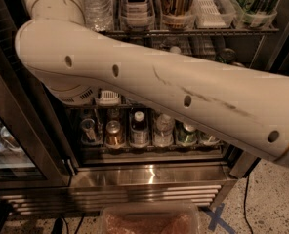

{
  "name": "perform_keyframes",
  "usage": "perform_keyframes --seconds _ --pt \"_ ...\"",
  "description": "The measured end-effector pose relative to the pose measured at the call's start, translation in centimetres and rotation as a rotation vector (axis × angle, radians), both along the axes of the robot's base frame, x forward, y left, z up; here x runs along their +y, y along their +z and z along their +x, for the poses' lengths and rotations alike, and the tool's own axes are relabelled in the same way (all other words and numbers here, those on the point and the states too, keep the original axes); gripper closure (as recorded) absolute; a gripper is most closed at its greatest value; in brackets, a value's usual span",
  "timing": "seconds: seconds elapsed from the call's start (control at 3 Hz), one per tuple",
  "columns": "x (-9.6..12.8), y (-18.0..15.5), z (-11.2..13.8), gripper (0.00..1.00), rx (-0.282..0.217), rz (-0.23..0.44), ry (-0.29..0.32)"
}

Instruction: Pick 7up can from top shelf of fridge

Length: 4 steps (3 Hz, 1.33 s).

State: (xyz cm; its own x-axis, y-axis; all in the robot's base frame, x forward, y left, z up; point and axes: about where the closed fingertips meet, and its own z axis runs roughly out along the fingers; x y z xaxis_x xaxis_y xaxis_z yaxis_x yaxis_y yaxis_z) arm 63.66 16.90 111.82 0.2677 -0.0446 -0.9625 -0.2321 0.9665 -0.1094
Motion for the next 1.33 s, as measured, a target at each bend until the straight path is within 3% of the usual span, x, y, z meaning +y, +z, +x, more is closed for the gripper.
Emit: perform_keyframes --seconds 0.33,0.67,1.0,1.33 --pt "-1.2 0.6 -1.0 1.0 0.015 0.005 0.02" --pt "-2.8 -0.3 -4.0 1.0 0.082 -0.025 0.073" --pt "-5.7 -1.9 -6.8 1.0 0.193 -0.017 0.113" --pt "-9.9 -2.7 -6.8 1.0 0.275 0.037 0.137"
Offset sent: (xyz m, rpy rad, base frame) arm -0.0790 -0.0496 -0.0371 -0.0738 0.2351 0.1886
